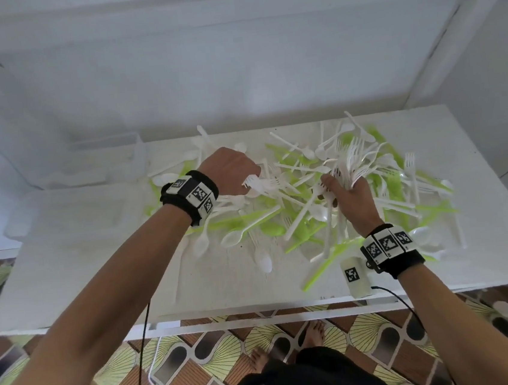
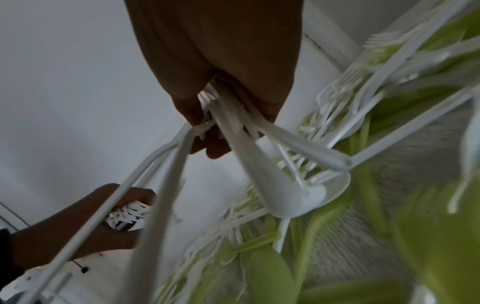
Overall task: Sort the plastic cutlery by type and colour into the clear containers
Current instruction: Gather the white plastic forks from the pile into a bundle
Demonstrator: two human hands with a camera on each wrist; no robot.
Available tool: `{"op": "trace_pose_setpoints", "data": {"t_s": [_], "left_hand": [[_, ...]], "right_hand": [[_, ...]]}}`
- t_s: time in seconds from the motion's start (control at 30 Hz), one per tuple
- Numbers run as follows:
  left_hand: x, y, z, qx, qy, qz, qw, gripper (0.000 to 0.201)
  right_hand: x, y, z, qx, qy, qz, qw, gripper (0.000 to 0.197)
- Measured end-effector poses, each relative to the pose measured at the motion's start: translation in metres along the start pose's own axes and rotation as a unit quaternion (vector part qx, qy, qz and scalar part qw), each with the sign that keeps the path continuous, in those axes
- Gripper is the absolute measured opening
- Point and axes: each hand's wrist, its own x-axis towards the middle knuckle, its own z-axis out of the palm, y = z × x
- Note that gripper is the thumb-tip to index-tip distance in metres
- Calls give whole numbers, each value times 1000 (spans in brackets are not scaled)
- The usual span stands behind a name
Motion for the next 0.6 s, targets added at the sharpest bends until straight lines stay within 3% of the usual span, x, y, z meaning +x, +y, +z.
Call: {"op": "trace_pose_setpoints", "data": {"t_s": [0.1, 0.23, 0.37, 0.47, 0.6], "left_hand": [[-9, -7, -18, -29, 5, -31, 999, 26], [-20, -15, -31, -158, 20, -109, 981, 27], [-28, -13, -29, -421, 62, -157, 891, 21], [-29, 1, -21, -546, 90, -176, 814, 18], [-26, 30, -10, -658, 104, -177, 725, 22]], "right_hand": [[5, -5, 6, 71, -45, 7, 996, 11], [14, -18, 15, 95, -118, -10, 988, 23], [33, -27, 27, 147, -127, 11, 981, 20], [43, -26, 37, 137, -147, 27, 979, 17], [44, -34, 51, 132, -189, 59, 971, 50]]}}
